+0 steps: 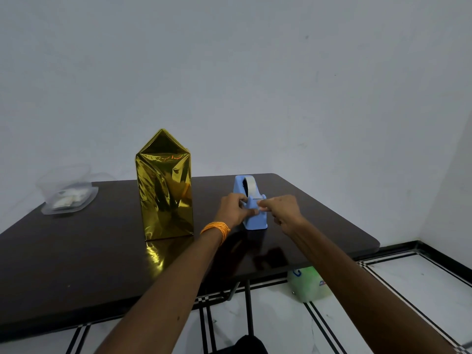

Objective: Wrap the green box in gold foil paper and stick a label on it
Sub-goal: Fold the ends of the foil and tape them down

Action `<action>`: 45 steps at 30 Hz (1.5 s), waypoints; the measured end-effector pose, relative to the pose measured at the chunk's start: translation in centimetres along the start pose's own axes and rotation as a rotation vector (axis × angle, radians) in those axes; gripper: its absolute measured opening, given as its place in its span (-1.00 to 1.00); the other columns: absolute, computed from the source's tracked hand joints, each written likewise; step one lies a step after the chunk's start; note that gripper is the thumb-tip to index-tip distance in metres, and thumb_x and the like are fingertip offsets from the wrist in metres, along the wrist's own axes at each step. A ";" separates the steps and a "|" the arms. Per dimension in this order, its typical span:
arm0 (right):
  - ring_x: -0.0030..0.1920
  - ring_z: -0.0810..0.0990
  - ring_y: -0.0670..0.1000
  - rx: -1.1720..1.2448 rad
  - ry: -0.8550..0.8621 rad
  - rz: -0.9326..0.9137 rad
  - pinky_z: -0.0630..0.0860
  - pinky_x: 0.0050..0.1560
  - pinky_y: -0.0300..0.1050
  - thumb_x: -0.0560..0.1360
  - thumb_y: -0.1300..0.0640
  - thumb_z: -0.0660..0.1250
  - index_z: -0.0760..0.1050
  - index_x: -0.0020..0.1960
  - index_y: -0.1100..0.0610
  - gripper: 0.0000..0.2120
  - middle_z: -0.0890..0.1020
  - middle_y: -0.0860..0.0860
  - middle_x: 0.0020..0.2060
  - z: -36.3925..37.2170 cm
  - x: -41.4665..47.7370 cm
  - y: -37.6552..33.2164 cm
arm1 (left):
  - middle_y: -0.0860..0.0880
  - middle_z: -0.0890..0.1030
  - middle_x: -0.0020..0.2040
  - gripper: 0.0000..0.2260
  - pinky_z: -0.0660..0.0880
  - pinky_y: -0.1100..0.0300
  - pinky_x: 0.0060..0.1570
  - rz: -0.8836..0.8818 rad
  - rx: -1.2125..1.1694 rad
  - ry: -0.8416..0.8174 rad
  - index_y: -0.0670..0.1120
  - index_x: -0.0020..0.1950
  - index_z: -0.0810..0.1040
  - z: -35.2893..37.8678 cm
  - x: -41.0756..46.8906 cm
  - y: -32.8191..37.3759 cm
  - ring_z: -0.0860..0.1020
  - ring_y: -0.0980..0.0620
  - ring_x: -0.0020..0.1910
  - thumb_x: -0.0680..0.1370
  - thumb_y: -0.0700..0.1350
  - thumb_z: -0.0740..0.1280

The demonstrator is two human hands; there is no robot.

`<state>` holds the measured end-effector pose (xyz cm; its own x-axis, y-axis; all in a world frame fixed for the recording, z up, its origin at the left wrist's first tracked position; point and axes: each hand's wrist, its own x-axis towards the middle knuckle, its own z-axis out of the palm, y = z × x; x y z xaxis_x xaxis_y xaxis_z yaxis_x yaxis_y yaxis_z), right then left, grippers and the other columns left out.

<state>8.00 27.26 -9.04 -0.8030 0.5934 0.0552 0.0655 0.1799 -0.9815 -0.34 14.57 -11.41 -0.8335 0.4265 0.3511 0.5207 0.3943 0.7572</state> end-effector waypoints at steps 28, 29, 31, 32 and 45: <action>-0.20 0.63 -0.01 -0.384 -0.053 -0.413 0.50 -0.20 -0.17 0.49 0.12 0.43 0.66 -0.17 0.12 -0.90 0.69 0.02 -0.25 -2.4 -1.5 -3.5 | -0.10 0.67 0.01 -0.57 0.57 0.04 -0.02 0.109 0.283 0.004 -0.07 0.28 0.55 -3.7 -0.6 2.2 0.62 -0.11 0.00 0.41 -0.14 0.49; -0.21 0.60 -0.02 -0.329 -0.056 -0.433 0.47 -0.22 -0.19 0.49 0.13 0.44 0.65 -0.14 0.10 -0.94 0.68 0.02 -0.24 -2.0 -1.7 -4.5 | -0.08 0.67 -0.03 -0.62 0.58 0.02 -0.04 0.134 0.281 0.066 -0.04 0.23 0.58 -4.7 -0.6 2.8 0.62 -0.10 -0.02 0.41 -0.17 0.44; -0.25 0.57 -0.04 -0.232 -0.058 -0.474 0.48 -0.22 -0.17 0.48 0.11 0.46 0.63 -0.10 0.05 -0.97 0.67 0.03 -0.22 -0.8 -1.7 -6.1 | 0.00 0.67 -0.13 -0.69 0.59 0.03 -0.09 0.202 0.276 0.198 0.01 0.13 0.60 -7.2 -0.5 4.2 0.63 -0.02 -0.11 0.41 -0.20 0.37; -0.21 0.59 -0.06 -0.185 -0.066 -0.500 0.51 -0.17 -0.15 0.47 0.09 0.47 0.63 -0.08 0.02 -0.95 0.67 0.01 -0.18 0.4 -1.7 -7.0 | 0.04 0.67 -0.17 -0.73 0.60 0.07 -0.12 0.236 0.275 0.274 0.03 0.09 0.61 -9.0 -0.6 4.8 0.63 0.04 -0.16 0.43 -0.20 0.35; 0.01 0.68 -0.08 0.051 -0.416 -0.791 0.59 0.07 -0.12 0.45 0.07 0.53 0.51 0.27 -0.07 -0.58 0.71 -0.01 -0.05 11.6 -3.8 -15.4 | 0.01 0.67 -0.05 -0.85 0.52 0.30 -0.08 0.209 0.052 0.601 -0.08 0.05 0.64 -25.4 -3.0 4.9 0.59 0.16 -0.07 0.59 -0.12 0.28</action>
<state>3.16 13.13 3.71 -0.7525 -0.0237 0.6581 -0.6170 0.3750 -0.6919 0.03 -5.45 5.21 -0.6635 -0.0261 0.7477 0.6793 0.3976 0.6167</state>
